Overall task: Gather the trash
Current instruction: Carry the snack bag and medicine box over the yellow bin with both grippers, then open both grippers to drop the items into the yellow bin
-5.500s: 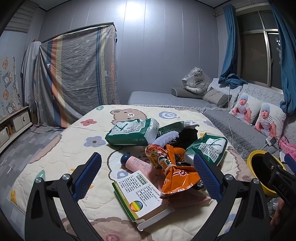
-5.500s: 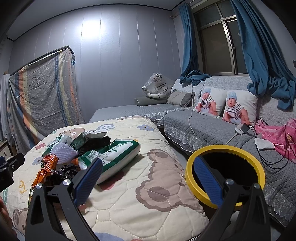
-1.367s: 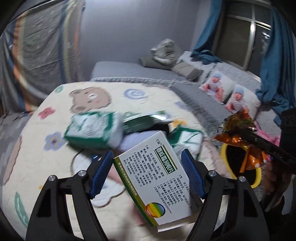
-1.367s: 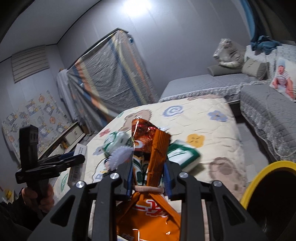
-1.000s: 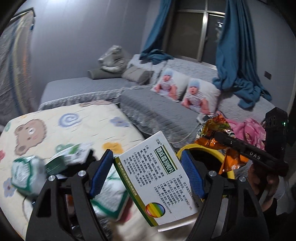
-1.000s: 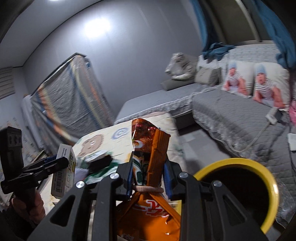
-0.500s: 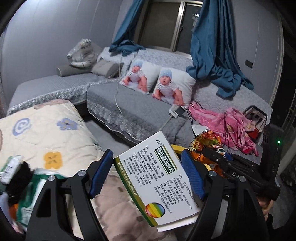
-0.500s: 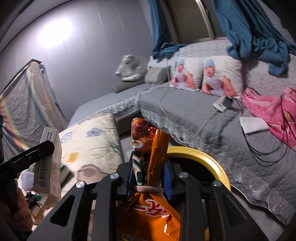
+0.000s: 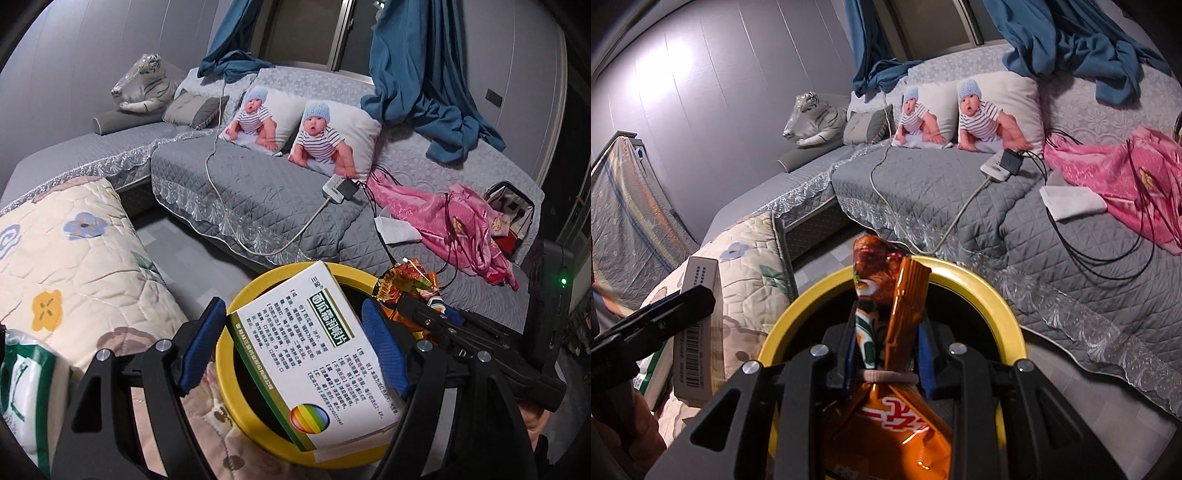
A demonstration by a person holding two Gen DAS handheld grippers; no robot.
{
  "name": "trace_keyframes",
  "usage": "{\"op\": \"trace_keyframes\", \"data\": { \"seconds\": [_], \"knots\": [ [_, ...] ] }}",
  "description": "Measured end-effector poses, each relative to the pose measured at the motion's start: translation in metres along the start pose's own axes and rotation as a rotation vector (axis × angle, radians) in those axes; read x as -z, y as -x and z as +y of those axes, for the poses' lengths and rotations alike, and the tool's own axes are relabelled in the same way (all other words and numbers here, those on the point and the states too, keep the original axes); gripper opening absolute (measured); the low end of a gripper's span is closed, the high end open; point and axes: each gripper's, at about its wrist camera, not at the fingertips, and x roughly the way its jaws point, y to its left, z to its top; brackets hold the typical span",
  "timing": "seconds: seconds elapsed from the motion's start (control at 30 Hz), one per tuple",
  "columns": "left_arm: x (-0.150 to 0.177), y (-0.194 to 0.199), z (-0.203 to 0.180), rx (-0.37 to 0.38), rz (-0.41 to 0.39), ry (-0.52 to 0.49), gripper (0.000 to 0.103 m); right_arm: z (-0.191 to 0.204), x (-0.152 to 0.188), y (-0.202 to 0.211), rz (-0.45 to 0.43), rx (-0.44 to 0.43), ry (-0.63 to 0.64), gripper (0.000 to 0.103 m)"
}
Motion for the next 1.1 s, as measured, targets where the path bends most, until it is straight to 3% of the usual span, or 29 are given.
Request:
{"op": "trace_keyframes", "data": {
  "seconds": [0.6,0.67,0.73,0.93,1.1],
  "knots": [
    [0.0,-0.02,0.008,-0.031,0.014,0.064,0.072,-0.005,0.0,-0.009,0.029,0.01,-0.018,0.027],
    [-0.001,-0.019,0.009,-0.028,0.009,0.079,0.075,-0.006,-0.001,-0.008,0.026,0.018,-0.02,0.031],
    [-0.001,-0.015,0.012,-0.036,-0.004,0.091,0.089,-0.008,-0.002,-0.007,0.025,0.023,-0.031,0.042],
    [0.0,-0.005,0.019,-0.039,-0.029,0.133,0.094,-0.014,-0.007,-0.001,0.0,0.042,-0.062,0.056],
    [-0.002,0.012,0.027,-0.083,-0.069,0.152,0.095,-0.011,-0.011,0.011,-0.058,0.03,-0.067,0.067]
  ]
}}
